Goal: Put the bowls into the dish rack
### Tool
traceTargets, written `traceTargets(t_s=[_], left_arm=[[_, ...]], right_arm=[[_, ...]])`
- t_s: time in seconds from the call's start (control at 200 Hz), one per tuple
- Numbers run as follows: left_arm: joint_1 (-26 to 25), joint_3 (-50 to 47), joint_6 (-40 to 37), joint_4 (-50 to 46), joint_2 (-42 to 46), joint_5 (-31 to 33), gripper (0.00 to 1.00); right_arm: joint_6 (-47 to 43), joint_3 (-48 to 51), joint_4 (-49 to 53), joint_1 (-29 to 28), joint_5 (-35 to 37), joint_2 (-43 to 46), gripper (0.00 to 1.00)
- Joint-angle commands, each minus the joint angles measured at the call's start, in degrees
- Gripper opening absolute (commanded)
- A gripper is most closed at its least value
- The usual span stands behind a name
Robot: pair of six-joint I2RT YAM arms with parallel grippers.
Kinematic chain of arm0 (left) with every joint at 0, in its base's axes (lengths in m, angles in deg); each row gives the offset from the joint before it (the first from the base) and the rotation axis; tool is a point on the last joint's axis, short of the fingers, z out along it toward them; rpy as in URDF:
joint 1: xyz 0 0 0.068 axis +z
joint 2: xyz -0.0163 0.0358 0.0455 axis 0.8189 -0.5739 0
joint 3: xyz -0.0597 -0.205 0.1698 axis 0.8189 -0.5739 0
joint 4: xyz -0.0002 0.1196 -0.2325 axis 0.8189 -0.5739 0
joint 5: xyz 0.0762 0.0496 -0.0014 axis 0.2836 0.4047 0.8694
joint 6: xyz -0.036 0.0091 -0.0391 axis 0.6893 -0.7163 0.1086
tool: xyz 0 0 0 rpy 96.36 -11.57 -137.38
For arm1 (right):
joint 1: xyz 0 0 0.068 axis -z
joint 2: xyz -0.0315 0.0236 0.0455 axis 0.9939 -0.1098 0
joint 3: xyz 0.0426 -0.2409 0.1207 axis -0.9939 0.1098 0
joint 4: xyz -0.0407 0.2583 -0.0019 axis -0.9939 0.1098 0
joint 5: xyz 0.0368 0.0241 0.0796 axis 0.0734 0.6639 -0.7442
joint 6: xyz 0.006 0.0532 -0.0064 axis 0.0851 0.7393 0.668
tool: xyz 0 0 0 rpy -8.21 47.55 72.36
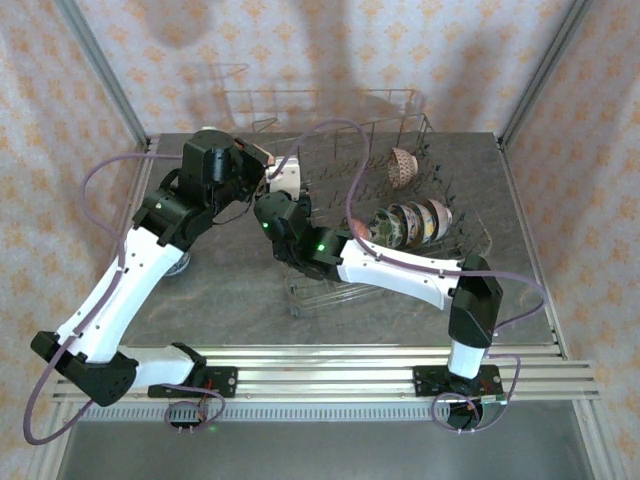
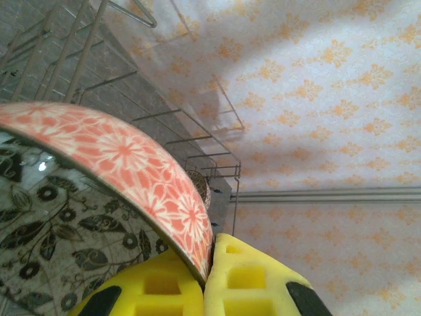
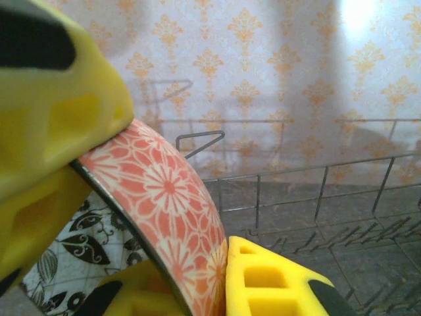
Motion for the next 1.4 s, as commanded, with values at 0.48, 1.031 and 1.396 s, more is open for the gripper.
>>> traceTargets(t_s=[0.48,1.031,1.396], left_arm=[[-0.1,-1.2,-3.2,-0.3,4.1,3.0,0.33],[0.0,5.9,-13.5,-6.2,2.9,2.7,0.61],[8.0,4.7,-22.3,-9.3,2.5,-3.5,0.68]], right_arm=[[5.9,-2.5,5.6,2.0,6.1,1.3,0.0],[16.7,-12.9,28.4,12.1,0.4,-0.7,0.0],[17.8,-24.4,47.6,23.6,1.3,-7.2,0.0]])
